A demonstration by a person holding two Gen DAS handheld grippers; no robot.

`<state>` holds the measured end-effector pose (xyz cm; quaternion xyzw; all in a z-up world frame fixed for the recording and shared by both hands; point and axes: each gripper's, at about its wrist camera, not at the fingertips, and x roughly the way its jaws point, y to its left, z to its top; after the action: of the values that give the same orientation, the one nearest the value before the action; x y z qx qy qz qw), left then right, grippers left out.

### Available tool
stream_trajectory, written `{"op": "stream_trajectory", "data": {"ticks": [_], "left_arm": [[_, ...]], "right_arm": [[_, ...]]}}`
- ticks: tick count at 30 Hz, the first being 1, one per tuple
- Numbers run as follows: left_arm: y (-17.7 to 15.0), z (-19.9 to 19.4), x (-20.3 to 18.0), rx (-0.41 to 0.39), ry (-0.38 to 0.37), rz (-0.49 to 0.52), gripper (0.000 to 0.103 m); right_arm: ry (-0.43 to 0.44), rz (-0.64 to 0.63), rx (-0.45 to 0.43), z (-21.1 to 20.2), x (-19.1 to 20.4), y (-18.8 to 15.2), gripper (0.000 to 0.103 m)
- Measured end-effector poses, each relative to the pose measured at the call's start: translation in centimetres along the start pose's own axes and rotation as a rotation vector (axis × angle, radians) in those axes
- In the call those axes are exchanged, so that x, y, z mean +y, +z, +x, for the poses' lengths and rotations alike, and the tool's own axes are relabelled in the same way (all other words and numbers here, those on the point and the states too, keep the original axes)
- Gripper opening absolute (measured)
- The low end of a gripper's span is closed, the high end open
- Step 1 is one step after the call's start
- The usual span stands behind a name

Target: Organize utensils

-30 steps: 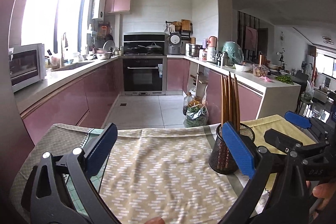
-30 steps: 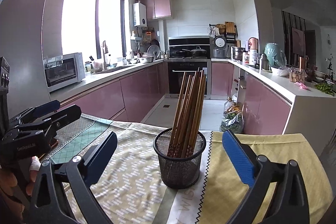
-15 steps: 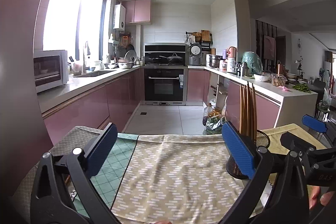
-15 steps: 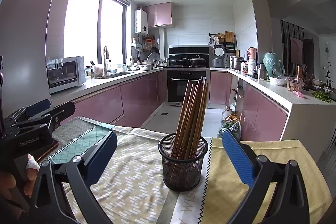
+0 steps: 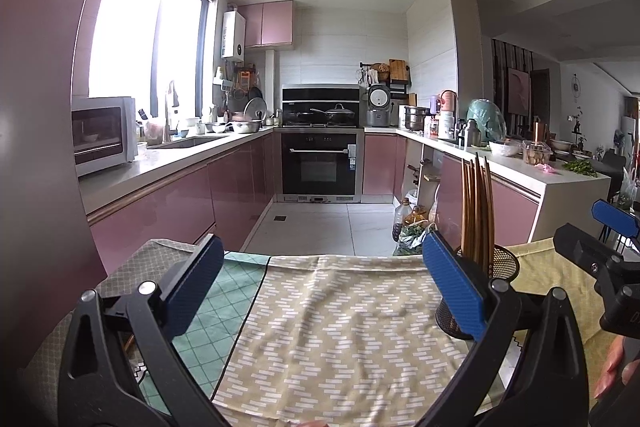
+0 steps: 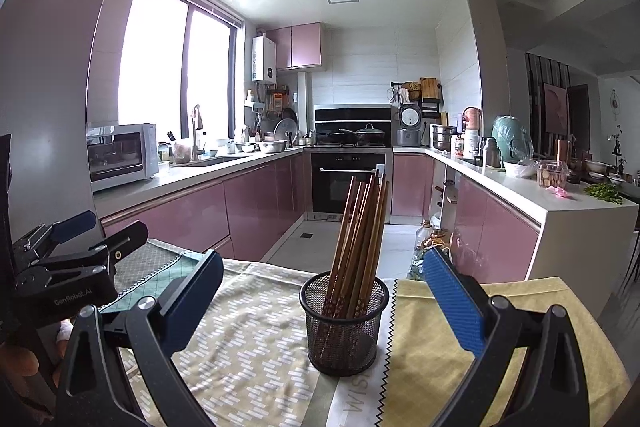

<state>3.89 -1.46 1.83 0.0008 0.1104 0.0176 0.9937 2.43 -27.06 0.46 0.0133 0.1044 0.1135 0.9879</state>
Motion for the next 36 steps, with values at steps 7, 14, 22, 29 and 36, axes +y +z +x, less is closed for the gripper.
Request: {"op": "stream_trajectory", "data": {"ticks": [7,14,22,29,36], "left_arm": [[-0.05,0.15,-0.1,0.007,-0.008,-0.001,0.098],[-0.04,0.18,-0.09,0.009,-0.02,-0.006,0.098],[-0.16,0.33,-0.1,0.013,-0.018,-0.006,0.098],[-0.2,0.34,-0.08,0.015,-0.018,-0.007,0.098],[-0.25,0.37,-0.08,0.017,-0.018,-0.006,0.098]], "right_arm": [[-0.008,0.0,-0.001,0.06,0.01,-0.01,0.097],[-0.016,-0.002,-0.002,-0.12,0.08,0.0,0.097],[-0.014,-0.001,0.003,0.22,0.13,0.15,0.097],[-0.014,-0.001,0.002,0.29,0.16,0.12,0.097],[-0.012,0.002,0.005,0.5,0.11,0.07,0.097]]}}
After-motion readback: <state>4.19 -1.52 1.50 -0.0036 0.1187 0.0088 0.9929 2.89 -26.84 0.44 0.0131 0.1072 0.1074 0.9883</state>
